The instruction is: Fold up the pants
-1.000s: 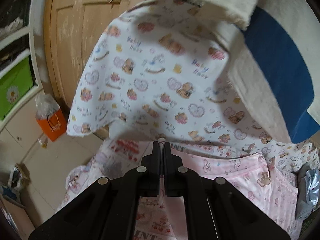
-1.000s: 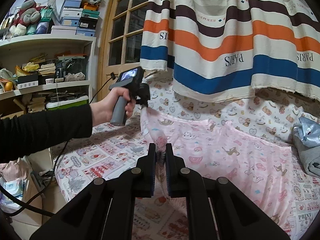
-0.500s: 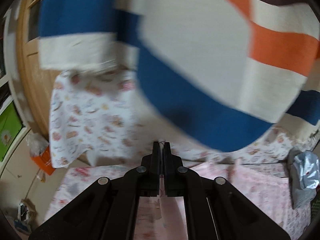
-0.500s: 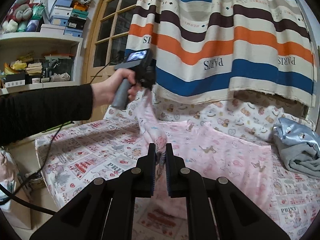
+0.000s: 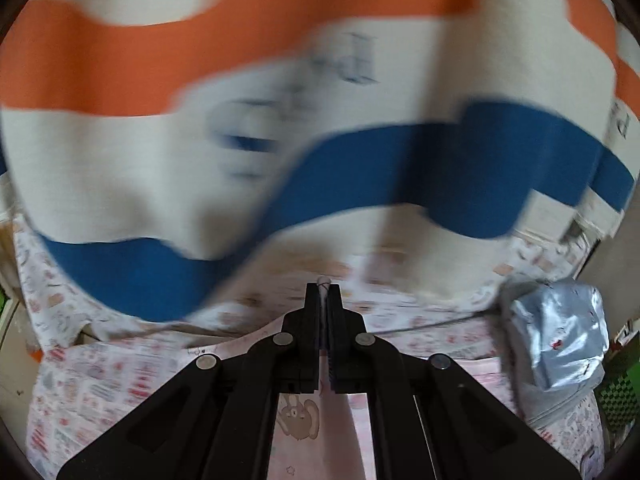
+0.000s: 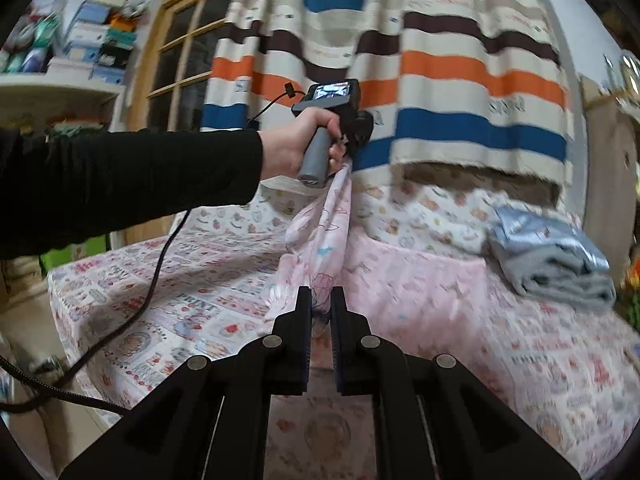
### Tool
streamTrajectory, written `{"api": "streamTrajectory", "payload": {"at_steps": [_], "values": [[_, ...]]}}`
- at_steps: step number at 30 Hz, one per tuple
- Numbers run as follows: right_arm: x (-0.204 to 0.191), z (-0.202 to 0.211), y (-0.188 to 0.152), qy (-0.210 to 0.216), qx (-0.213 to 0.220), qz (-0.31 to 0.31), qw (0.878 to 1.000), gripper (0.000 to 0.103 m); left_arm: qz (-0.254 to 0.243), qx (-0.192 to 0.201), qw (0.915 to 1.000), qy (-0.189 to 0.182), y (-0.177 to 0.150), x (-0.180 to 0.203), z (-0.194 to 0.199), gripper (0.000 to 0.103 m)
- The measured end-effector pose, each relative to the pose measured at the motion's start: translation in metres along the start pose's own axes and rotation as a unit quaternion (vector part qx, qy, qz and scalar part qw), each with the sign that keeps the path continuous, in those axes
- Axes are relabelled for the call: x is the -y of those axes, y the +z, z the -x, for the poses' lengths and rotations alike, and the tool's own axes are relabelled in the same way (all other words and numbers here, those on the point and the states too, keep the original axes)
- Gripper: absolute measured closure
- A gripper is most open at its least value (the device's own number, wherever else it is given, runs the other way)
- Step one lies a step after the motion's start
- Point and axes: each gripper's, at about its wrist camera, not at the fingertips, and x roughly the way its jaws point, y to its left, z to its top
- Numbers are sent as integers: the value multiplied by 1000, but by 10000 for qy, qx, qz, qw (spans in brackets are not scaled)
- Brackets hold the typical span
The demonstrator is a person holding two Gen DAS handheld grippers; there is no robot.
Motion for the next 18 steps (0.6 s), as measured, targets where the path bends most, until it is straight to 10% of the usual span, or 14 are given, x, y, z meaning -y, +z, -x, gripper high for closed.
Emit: {"api": "streamTrajectory", "payload": {"at_steps": [18], "values": [[58,16,-37,-794,-288,122,9963,95,-267,-776,9933,-809,-48,154,-75,101]]}}
